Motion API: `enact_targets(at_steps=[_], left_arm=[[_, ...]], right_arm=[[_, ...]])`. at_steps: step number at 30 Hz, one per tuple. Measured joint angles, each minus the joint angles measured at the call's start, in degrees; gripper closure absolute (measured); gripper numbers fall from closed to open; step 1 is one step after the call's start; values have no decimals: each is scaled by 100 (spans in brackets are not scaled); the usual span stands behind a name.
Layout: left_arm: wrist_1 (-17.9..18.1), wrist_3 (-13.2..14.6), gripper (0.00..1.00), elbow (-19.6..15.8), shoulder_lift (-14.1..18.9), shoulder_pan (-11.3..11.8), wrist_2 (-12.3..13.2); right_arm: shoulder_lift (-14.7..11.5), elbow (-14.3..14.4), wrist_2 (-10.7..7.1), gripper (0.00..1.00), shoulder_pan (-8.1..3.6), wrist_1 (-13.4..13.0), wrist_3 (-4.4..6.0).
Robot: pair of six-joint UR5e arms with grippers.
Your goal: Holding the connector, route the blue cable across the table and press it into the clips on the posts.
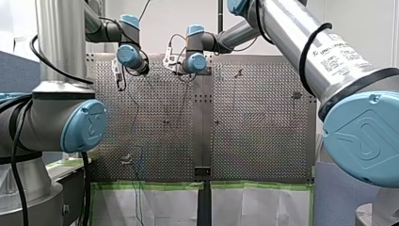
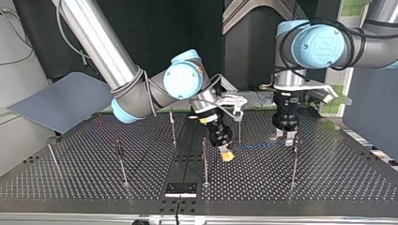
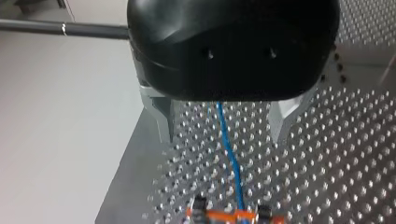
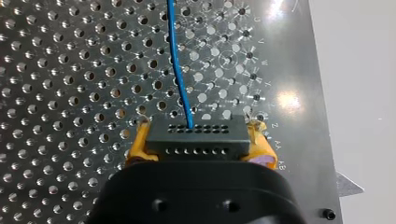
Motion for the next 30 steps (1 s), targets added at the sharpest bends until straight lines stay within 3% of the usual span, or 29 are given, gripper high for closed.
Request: enact_targets(at_steps=[14, 22, 23, 24, 25, 26, 27, 28, 29, 30], left_arm=[[222, 98, 0, 547, -751, -78, -144], [294, 65, 0, 585, -864, -66, -212], [294, 44, 22, 586, -863, -69, -247], [294, 27, 22, 586, -864, -72, -273], [294, 10, 37, 586, -864, -76, -294], [297, -15, 60, 587, -863, -80, -314], [299, -34, 60, 587, -863, -82, -325], [301, -53, 74, 587, -863, -83, -336], [302, -78, 95, 587, -865, -83, -350], [302, -97, 95, 587, -865, -82, -360]], right_arm=[[18, 0, -1, 100, 0, -1, 0], [24, -1, -15, 100, -3, 4, 1], [25, 0, -16, 100, -4, 5, 1], [27, 0, -17, 100, -5, 6, 2], [27, 0, -19, 100, -6, 9, 4], [26, 0, -20, 100, -7, 11, 5], [27, -1, -22, 100, -7, 12, 6], [27, 0, -23, 100, -7, 15, 7], [28, 1, -24, 100, -8, 17, 10], [27, 0, -25, 100, -8, 19, 12]])
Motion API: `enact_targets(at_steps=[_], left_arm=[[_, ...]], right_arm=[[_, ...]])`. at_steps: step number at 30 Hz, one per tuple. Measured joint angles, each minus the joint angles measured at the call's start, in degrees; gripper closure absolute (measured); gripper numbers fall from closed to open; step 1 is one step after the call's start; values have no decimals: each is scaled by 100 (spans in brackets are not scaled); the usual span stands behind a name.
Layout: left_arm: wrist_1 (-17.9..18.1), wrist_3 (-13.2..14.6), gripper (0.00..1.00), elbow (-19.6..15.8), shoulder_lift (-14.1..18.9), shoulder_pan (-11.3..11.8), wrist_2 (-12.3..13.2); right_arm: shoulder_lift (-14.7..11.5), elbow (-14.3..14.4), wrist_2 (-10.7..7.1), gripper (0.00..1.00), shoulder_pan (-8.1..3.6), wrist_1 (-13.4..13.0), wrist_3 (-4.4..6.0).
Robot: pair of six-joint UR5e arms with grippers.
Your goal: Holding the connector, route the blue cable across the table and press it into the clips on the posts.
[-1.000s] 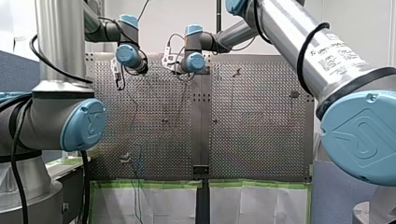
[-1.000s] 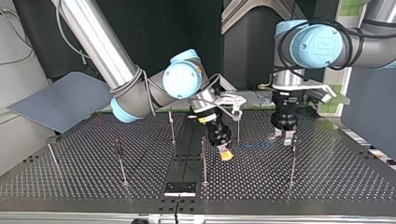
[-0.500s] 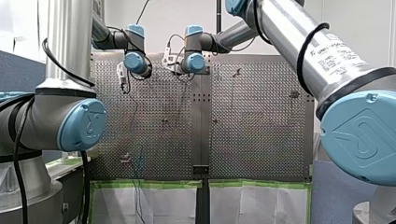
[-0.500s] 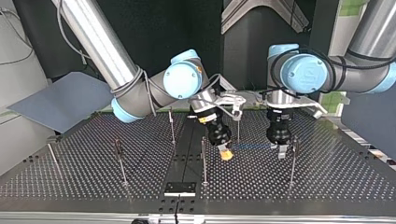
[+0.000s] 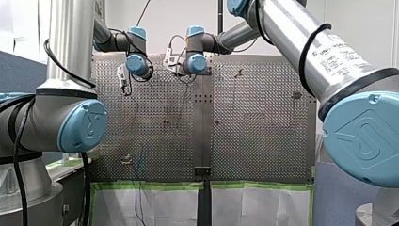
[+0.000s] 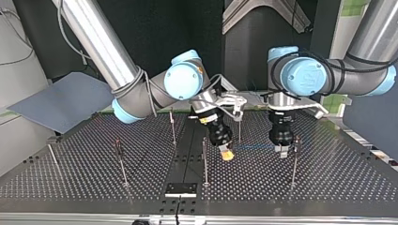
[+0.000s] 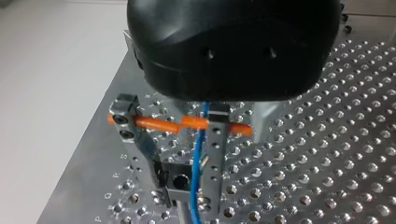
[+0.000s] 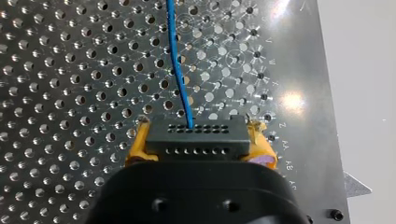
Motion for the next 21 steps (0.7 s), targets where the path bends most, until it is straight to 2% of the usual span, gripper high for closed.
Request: enact_targets(at_steps=[1, 10, 15, 21], left_arm=[[-1, -20, 100, 0, 0, 1, -11], [-8, -168, 100, -98, 3, -10, -100], [90, -108, 100, -331, 11, -58, -163], [373, -125, 100, -644, 12, -130, -179]], right_arm=[[1, 0, -1, 100, 0, 2, 2], [4, 24, 8, 100, 7, 136, 15], [5, 127, 19, 100, 30, 176, 12], [3, 296, 12, 100, 75, 211, -9]])
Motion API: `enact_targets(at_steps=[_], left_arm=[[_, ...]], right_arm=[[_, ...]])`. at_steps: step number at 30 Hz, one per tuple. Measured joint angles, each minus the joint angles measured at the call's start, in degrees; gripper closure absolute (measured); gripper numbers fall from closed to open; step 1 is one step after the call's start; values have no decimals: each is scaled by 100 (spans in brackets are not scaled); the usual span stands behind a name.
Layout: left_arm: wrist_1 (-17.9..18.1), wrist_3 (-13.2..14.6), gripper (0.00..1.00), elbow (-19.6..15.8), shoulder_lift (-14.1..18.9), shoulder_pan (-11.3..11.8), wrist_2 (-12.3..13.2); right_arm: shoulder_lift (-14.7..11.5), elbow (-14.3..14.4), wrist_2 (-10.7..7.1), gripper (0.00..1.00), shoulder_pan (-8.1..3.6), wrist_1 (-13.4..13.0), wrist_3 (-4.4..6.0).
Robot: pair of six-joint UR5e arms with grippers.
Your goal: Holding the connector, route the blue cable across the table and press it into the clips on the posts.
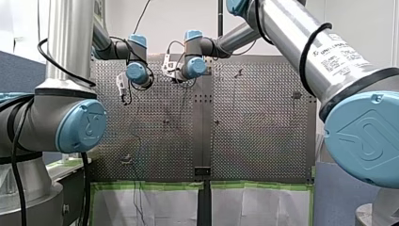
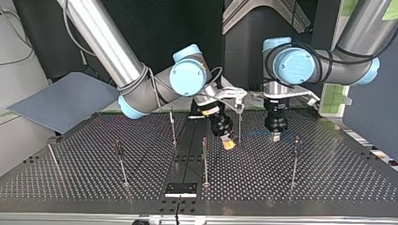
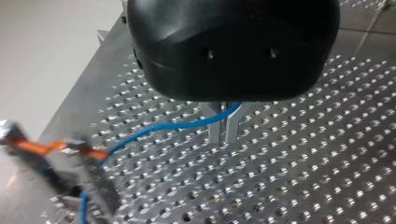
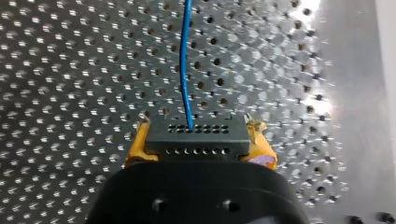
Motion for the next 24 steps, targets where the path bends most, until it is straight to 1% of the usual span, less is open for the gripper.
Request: enact_targets(at_steps=[6, 9, 14, 20, 24], left_arm=[[289, -207, 100, -293, -2, -49, -144], [445, -308, 100, -448, -3, -73, -213], [691, -397, 100, -694, -27, -141, -274], [990, -427, 100, -992, -250, -280, -419], [1178, -455, 100, -1179, -432, -330, -463]], right_arm=[[1, 240, 12, 100, 8, 18, 3], [0, 396, 12, 100, -12, 17, 0], [1, 636, 15, 100, -57, 12, -2], [6, 911, 25, 100, -90, -4, -27], [9, 1071, 27, 100, -93, -24, -88]])
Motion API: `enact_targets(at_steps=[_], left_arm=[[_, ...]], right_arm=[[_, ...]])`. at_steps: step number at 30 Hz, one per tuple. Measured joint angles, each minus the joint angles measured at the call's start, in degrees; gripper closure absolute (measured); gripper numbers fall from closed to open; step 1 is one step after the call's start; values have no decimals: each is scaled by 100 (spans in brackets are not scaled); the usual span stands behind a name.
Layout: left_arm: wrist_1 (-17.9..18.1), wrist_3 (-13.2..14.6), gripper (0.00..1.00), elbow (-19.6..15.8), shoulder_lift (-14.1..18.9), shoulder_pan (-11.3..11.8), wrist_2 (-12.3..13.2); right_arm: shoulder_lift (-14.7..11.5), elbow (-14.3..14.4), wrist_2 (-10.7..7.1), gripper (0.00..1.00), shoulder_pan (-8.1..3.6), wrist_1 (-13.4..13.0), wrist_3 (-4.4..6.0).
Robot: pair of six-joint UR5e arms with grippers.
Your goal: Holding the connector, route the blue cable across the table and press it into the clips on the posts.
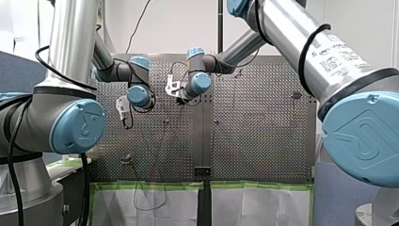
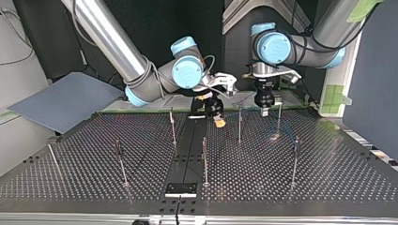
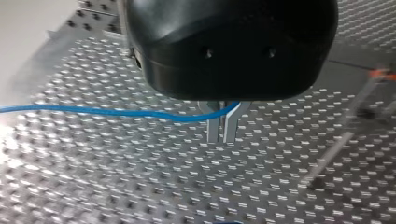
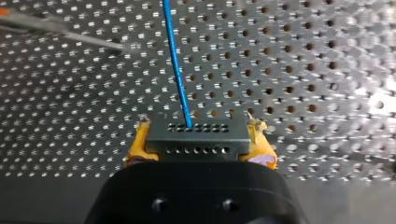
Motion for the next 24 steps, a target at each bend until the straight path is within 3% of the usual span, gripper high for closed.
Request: enact_targets(at_steps=[6, 13, 20, 24], left_arm=[[352, -83, 100, -354, -236, -14, -64], [691, -92, 100, -723, -269, -10, -6], [857, -81, 100, -1087, -328, -36, 302], [898, -78, 100, -1118, -483, -31, 471]], right_arm=[[9, 328, 12, 100, -73, -117, -56], [20, 649, 3, 100, -60, -365, -60], [31, 885, -12, 100, -21, -597, -73], [57, 912, -17, 100, -14, -631, -80]])
